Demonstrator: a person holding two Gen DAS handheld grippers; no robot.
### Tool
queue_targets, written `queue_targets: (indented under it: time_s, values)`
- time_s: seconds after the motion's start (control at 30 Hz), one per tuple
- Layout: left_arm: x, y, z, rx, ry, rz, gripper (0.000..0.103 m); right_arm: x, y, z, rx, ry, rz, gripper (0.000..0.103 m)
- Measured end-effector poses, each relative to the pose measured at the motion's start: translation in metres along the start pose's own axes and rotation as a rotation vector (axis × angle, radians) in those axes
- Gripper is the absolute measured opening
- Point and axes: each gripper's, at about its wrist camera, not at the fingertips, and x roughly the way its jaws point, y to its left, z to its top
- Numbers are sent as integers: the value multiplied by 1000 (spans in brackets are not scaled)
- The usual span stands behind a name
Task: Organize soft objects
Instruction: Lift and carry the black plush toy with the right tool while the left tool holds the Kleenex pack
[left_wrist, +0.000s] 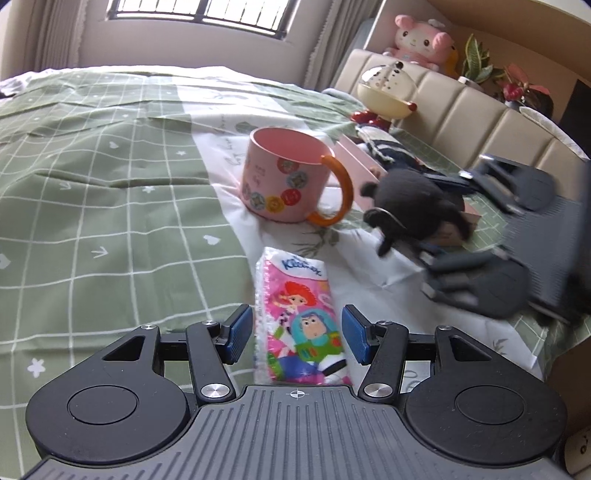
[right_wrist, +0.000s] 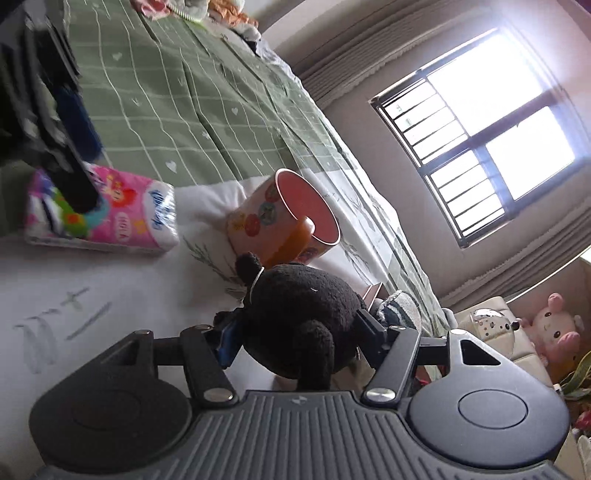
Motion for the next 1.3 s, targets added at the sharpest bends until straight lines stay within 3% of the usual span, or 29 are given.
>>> queue_targets:
  time_s: [0.17, 0.27, 0.33, 0.57, 0.7, 0.87, 0.93, 1.0, 1.03, 1.1, 1.17, 1.3]
  values:
    - [22, -10, 2, 34, 29, 64, 58, -46, 29, -14, 49, -26, 81, 70]
    - [36, -10, 5, 26, 49, 78, 59, -50, 45, -27, 151, 12, 110, 81]
    - [41, -15, 7, 52, 57, 88, 60, -53, 45, -33, 250, 19, 96, 83]
    - [53, -19, 14, 54, 66, 87, 60, -79, -15, -48, 718, -15, 322, 89]
    - [51, -21, 11, 53, 59, 95, 57, -76, -47, -54, 961, -26, 317, 98]
    - [41, -17, 5, 37, 66, 88, 55, -28, -53, -73, 1207, 145, 247, 98]
    - [37, -16, 3, 38, 70, 91, 55, -10, -43, -83, 1266, 219, 283, 98]
    - [35, -16, 2, 43, 72, 93, 55, 0, -30, -89, 1303, 252, 347, 97]
    - [34, -16, 1, 44, 73, 93, 55, -3, -24, -87, 1287, 242, 337, 94]
    - [34, -16, 0, 43, 74, 93, 55, -9, -17, -77, 1203, 223, 306, 72]
    - [34, -16, 0, 43, 79, 94, 55, -16, -13, -67, 1136, 207, 318, 72]
    - [31, -17, -1, 54, 98, 91, 55, -29, -9, -51, 1007, 190, 259, 71]
